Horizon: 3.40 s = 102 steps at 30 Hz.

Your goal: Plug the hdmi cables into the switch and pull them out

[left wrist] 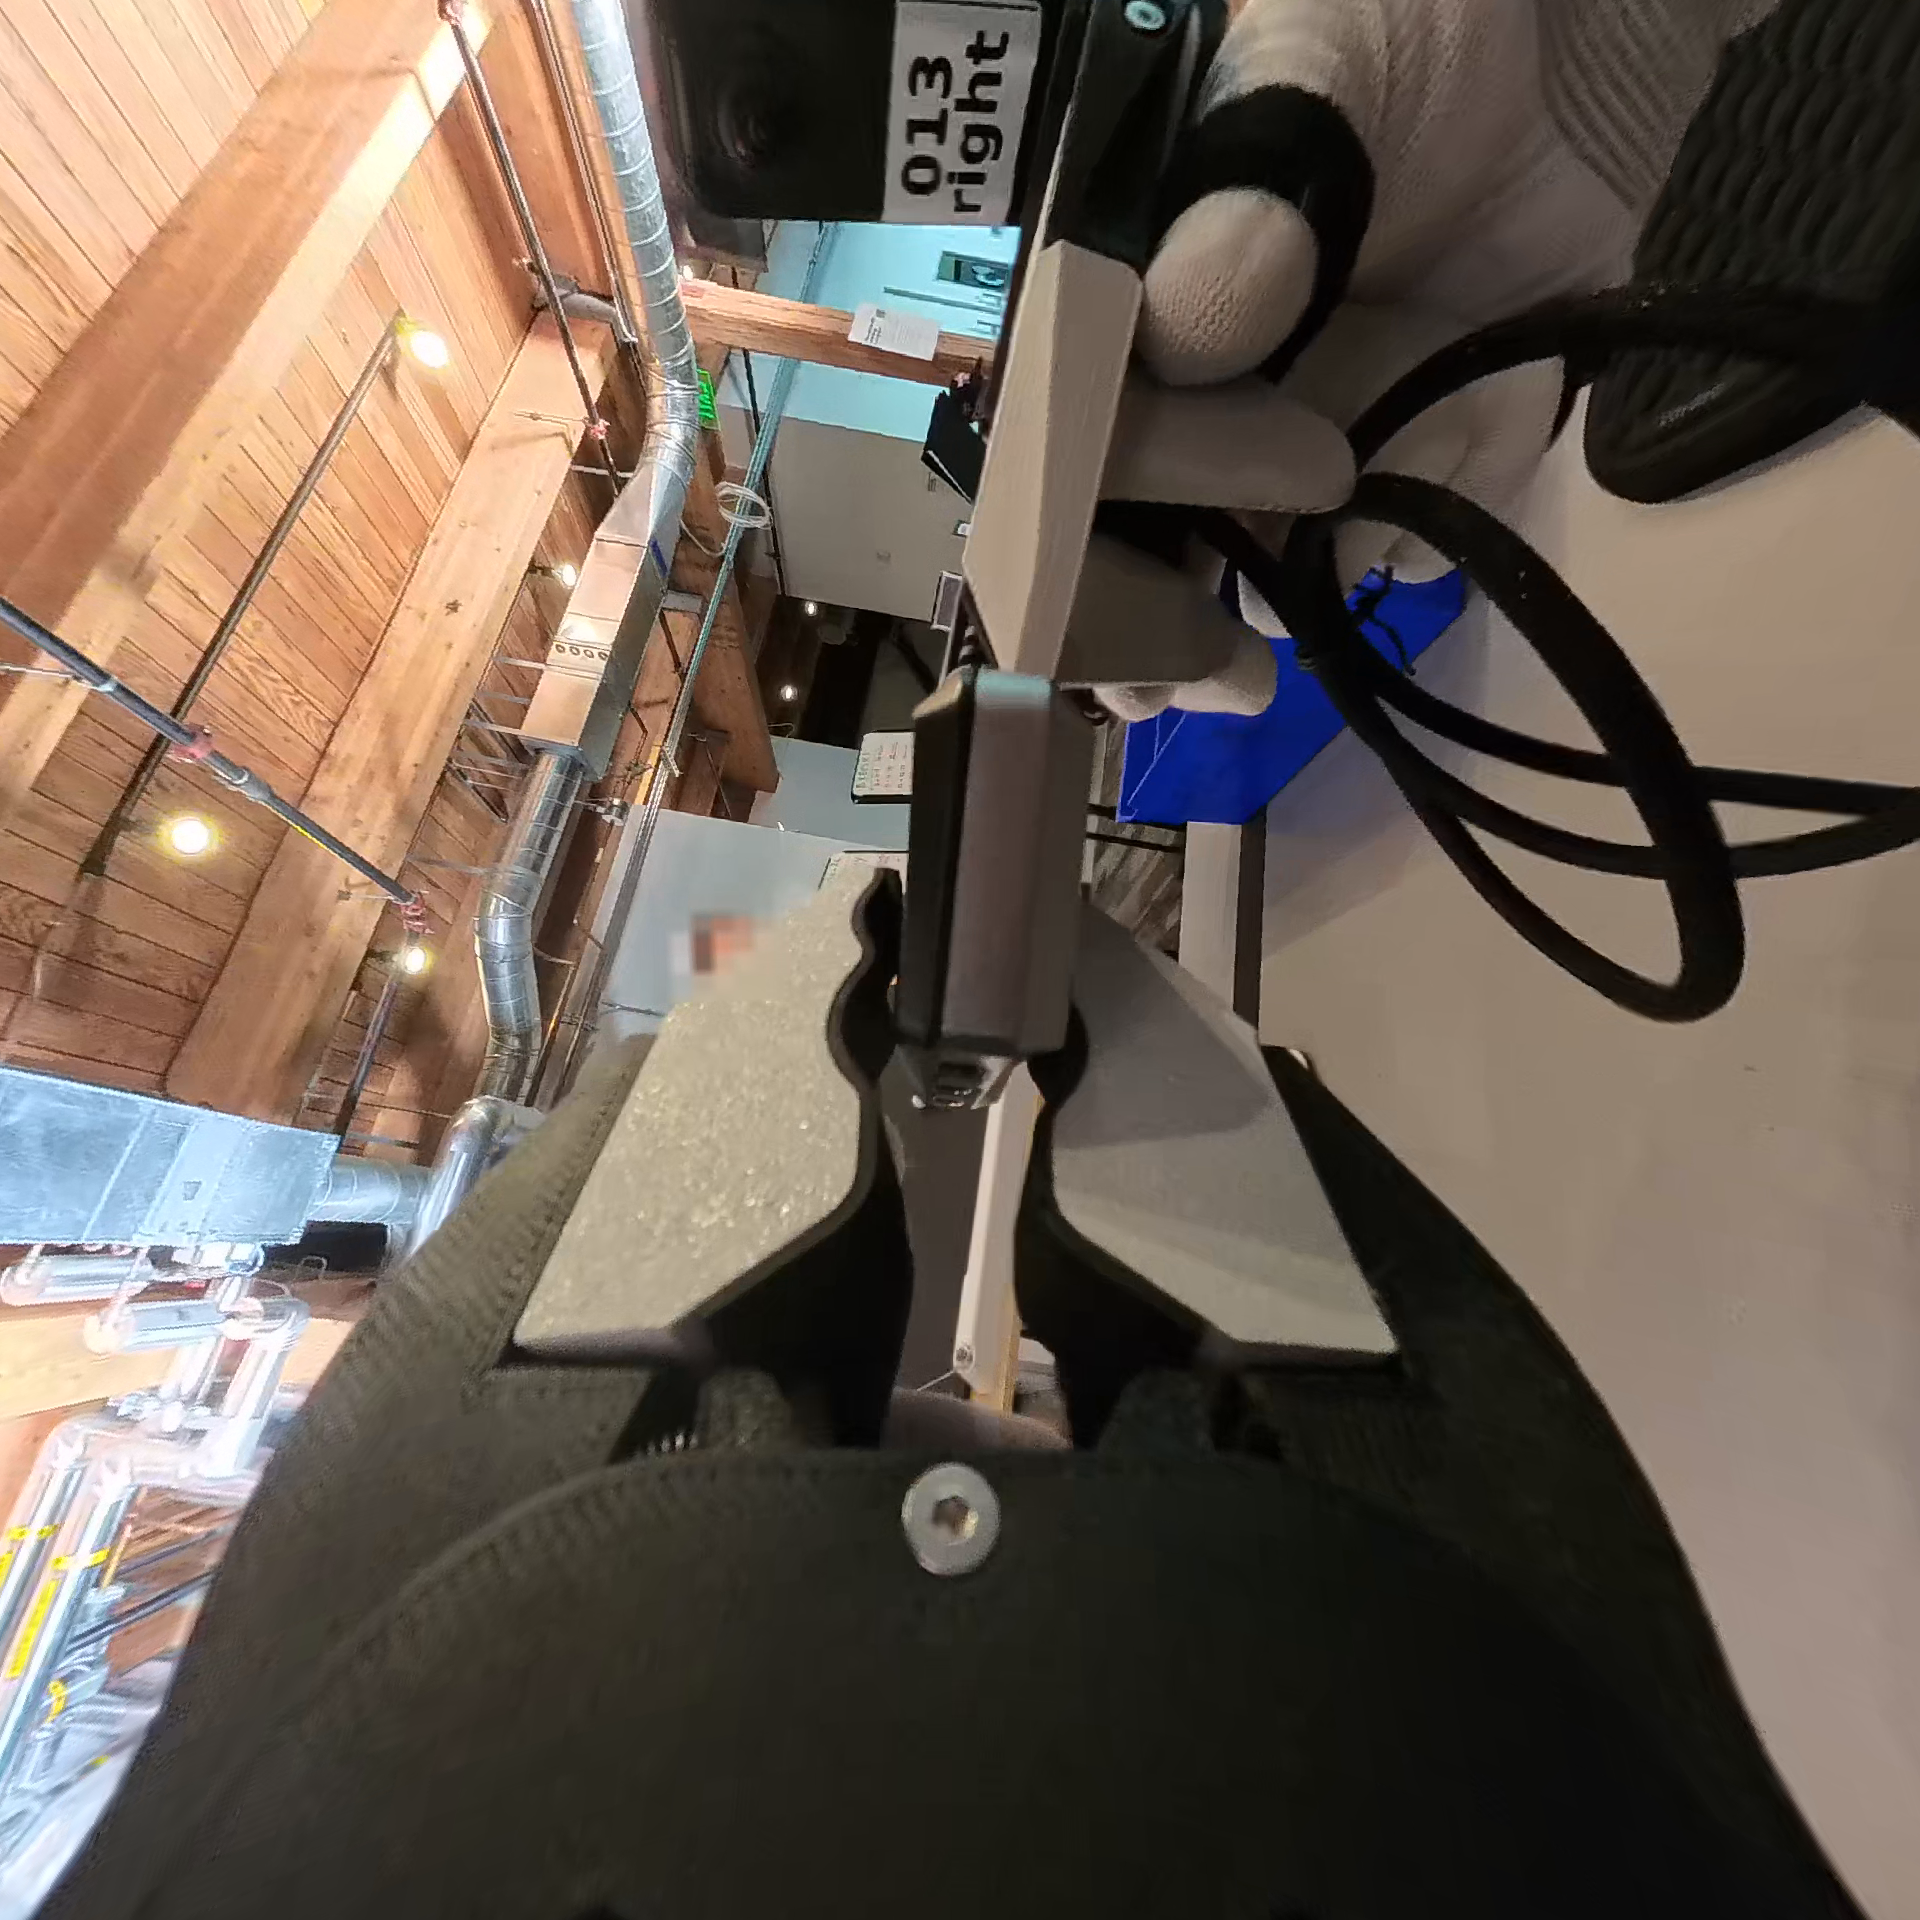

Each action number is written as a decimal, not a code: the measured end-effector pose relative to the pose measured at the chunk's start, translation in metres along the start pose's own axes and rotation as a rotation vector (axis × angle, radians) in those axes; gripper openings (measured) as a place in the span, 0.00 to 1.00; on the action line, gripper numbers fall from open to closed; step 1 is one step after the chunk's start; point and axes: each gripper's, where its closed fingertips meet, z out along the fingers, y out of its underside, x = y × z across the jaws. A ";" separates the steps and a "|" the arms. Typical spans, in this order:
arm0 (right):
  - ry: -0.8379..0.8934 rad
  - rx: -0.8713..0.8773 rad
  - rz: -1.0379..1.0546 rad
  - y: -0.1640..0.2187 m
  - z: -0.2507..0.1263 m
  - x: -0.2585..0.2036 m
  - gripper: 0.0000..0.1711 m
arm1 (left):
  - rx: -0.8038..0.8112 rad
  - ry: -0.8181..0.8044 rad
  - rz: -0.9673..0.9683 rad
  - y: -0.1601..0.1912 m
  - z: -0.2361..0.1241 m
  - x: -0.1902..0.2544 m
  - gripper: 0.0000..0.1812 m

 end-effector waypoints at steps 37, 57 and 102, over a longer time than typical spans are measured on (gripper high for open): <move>0.032 0.019 0.043 -0.006 -0.018 0.008 0.12 | -0.066 -0.019 -0.029 0.006 0.009 -0.001 0.12; -0.189 0.580 0.223 -0.045 -0.073 0.006 0.11 | -0.195 0.014 -0.225 0.026 -0.028 -0.053 0.19; -0.150 0.498 0.252 -0.025 -0.067 0.016 0.11 | -0.970 1.031 -0.072 0.386 -0.181 0.127 0.08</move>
